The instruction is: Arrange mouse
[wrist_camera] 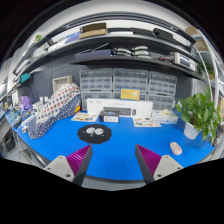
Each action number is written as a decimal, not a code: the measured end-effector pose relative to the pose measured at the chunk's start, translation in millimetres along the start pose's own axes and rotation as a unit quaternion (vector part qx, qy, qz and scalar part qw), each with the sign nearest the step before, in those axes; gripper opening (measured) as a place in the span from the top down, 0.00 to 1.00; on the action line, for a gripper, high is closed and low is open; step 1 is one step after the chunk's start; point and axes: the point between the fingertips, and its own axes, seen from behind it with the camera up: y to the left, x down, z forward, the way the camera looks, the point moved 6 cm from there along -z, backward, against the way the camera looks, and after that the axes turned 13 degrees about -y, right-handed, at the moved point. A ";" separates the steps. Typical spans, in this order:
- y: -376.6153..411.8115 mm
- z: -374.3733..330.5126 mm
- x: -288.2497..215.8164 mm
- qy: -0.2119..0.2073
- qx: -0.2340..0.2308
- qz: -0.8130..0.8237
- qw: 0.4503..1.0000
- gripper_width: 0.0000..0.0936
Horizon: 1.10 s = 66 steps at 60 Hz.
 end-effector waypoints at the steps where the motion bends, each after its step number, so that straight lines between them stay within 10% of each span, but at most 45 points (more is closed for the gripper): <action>1: -1.7 -0.7 3.5 0.003 0.001 0.000 1.000 0.07; 42: -258.2 19.0 124.9 0.121 0.156 0.018 0.980 0.11; 66: -337.5 124.9 133.1 0.143 0.129 0.011 0.981 0.19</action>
